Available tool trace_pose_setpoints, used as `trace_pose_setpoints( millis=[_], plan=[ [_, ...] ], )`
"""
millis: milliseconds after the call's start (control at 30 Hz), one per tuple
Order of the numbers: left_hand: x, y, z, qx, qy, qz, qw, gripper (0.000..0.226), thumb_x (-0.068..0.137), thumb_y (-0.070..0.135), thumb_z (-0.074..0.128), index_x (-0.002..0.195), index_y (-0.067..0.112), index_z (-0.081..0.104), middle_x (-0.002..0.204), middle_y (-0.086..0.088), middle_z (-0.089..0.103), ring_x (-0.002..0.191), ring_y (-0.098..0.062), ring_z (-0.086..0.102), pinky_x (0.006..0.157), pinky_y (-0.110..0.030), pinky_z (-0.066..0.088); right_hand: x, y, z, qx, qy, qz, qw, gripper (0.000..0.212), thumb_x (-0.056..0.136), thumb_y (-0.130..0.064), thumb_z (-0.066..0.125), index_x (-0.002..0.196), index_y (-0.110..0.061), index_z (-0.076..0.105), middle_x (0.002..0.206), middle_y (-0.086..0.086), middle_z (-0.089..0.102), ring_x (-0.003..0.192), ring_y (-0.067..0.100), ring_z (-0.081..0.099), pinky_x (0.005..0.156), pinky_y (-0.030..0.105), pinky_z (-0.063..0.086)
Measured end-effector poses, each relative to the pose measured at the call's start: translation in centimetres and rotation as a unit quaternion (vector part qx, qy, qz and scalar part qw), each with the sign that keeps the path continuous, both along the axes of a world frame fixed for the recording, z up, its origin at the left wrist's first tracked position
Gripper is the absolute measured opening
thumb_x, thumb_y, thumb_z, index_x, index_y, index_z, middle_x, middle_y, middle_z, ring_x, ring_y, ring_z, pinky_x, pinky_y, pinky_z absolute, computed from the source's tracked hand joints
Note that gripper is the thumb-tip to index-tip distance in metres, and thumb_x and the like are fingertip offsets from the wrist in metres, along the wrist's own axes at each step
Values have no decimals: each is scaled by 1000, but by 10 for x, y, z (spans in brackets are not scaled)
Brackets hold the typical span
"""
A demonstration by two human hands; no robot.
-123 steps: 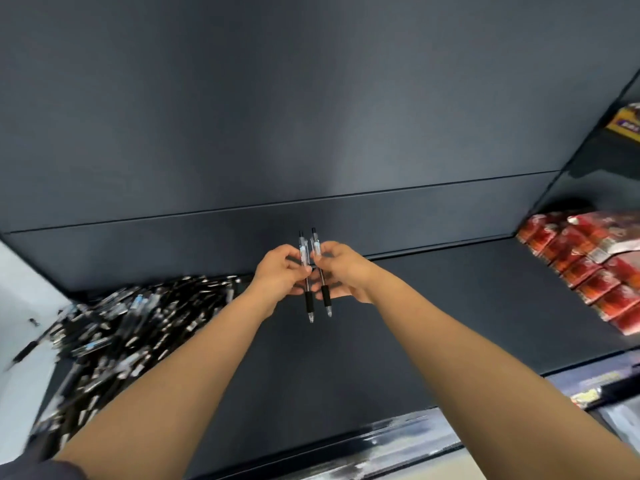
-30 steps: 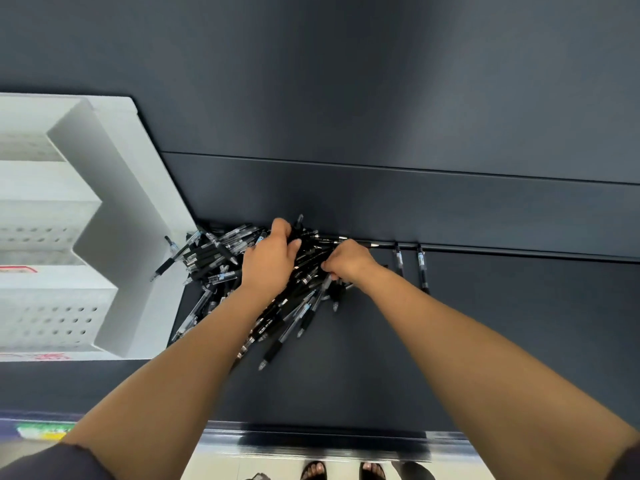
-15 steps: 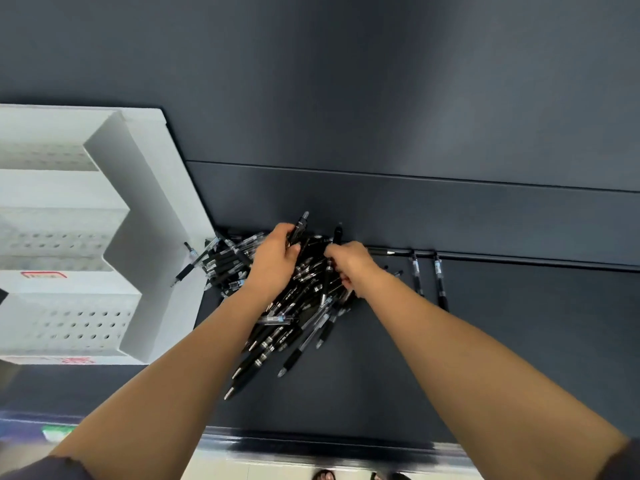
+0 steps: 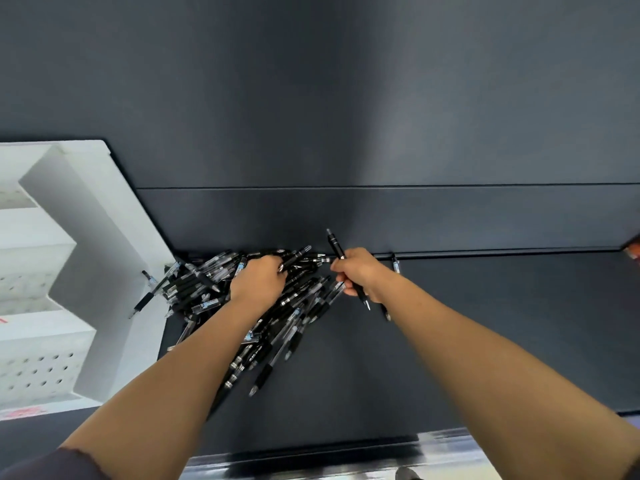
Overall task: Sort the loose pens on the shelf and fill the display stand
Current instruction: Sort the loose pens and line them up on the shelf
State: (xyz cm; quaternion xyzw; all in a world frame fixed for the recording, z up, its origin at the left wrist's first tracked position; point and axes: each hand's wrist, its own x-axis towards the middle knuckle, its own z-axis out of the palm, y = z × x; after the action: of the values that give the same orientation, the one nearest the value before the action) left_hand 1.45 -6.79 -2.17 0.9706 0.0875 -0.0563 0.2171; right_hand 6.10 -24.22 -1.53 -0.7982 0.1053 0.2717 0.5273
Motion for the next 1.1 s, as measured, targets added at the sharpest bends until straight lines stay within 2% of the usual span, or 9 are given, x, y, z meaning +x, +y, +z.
trace_pose_setpoints(
  millis=[200, 433, 533, 600, 700, 833, 867, 1000, 1100],
  plan=[
    [9, -4, -12, 133, 0, -55, 990, 19, 93, 13, 52, 108, 6, 62, 114, -11, 46, 110, -30, 49, 82, -43, 51, 4, -4, -2, -2, 7, 16, 1000, 21, 95, -13, 51, 109, -21, 37, 67, 3, 52, 51, 10, 40, 54, 22, 44],
    [18, -11, -21, 151, 1, -68, 986, 25, 91, 26, 58, 109, 9, 58, 122, -8, 43, 114, -27, 42, 73, -38, 46, 5, -6, -8, 6, 15, 29, 999, 25, 96, -13, 50, 121, -14, 46, 67, 3, 51, 52, 10, 40, 55, 23, 43],
    [24, -18, -4, 122, -76, -77, 987, 28, 93, 30, 54, 113, 10, 54, 98, -6, 54, 108, -26, 48, 67, -38, 44, 8, -7, -5, 25, 2, 17, 1000, 3, 97, -13, 49, 99, -15, 51, 69, 4, 52, 54, 11, 44, 56, 24, 45],
    [30, -26, 13, 98, -123, -82, 984, 29, 93, 34, 53, 111, 12, 53, 79, -3, 48, 97, -26, 53, 62, -36, 42, 10, -9, 1, 40, -12, 9, 999, 8, 97, -15, 48, 91, -14, 53, 71, 4, 53, 55, 12, 48, 55, 23, 47],
    [43, -42, 38, -7, -135, -61, 989, 28, 94, 36, 49, 112, 15, 54, 89, -6, 62, 91, -26, 58, 67, -34, 43, 12, -13, 15, 83, -34, 5, 996, 13, 99, -18, 48, 107, -11, 55, 78, 3, 57, 62, 12, 56, 56, 20, 51],
    [55, -73, 55, -300, -101, -7, 949, 20, 95, 21, 51, 104, 4, 58, 97, -15, 67, 91, -29, 61, 84, -42, 49, 13, -31, 36, 161, -44, 19, 986, 14, 99, -19, 46, 106, -13, 57, 91, 3, 64, 80, 14, 62, 74, 27, 48],
    [56, -83, 56, -346, -97, 8, 933, 19, 95, 18, 51, 104, 3, 58, 94, -13, 65, 86, -27, 61, 82, -40, 50, 12, -39, 40, 185, -40, 21, 982, 13, 100, -20, 45, 100, -15, 57, 91, 3, 65, 81, 15, 62, 77, 29, 48],
    [59, -128, 56, -494, -54, 72, 865, 8, 96, 13, 50, 89, 12, 54, 65, 3, 53, 46, -6, 51, 38, -16, 40, 10, -77, 47, 208, -26, 42, 977, 14, 101, -20, 42, 102, -13, 54, 93, 5, 68, 88, 22, 65, 79, 36, 51],
    [65, -170, 52, -513, -14, 73, 855, 12, 96, 14, 50, 84, 15, 50, 62, 2, 50, 32, -1, 47, 33, -15, 37, 8, -114, 45, 194, -19, 35, 980, 16, 101, -16, 42, 92, -16, 56, 83, 0, 67, 72, 14, 61, 75, 33, 52]
  ],
)
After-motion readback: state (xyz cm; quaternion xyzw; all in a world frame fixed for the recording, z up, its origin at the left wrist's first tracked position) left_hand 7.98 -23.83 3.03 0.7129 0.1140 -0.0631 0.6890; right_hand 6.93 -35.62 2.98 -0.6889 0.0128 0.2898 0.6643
